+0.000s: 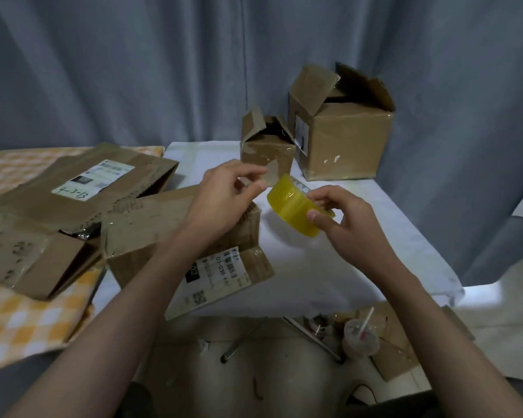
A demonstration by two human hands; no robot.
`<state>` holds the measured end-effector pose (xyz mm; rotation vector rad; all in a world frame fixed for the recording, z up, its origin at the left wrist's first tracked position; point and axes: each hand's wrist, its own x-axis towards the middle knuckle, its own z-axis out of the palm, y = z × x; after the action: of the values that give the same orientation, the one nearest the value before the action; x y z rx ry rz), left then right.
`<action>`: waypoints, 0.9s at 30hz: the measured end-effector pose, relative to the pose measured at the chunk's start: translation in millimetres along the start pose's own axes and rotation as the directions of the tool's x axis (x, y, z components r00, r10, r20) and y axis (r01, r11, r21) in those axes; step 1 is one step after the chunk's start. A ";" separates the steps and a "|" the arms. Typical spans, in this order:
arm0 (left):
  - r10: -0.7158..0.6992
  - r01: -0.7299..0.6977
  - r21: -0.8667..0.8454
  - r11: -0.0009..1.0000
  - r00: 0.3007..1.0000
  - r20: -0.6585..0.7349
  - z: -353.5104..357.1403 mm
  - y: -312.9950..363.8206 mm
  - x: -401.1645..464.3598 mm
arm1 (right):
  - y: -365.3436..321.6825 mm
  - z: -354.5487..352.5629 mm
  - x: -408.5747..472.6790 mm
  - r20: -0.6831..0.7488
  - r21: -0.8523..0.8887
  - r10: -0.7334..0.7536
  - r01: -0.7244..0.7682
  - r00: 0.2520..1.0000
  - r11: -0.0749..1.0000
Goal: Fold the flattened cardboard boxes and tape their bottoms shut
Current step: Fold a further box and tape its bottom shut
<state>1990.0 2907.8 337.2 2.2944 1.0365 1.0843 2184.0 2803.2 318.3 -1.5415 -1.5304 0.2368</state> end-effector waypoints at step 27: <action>0.296 -0.302 -0.048 0.952 0.949 -0.110 10.9 21.0 -14.6 | -8.9 0.2 -4.9 0.070 -0.028 -0.077 0.079 0.995 0.996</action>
<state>2001.9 2882.7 336.2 2.4185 0.6891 1.3430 2176.7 2797.3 322.1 -1.5073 -1.6514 0.2246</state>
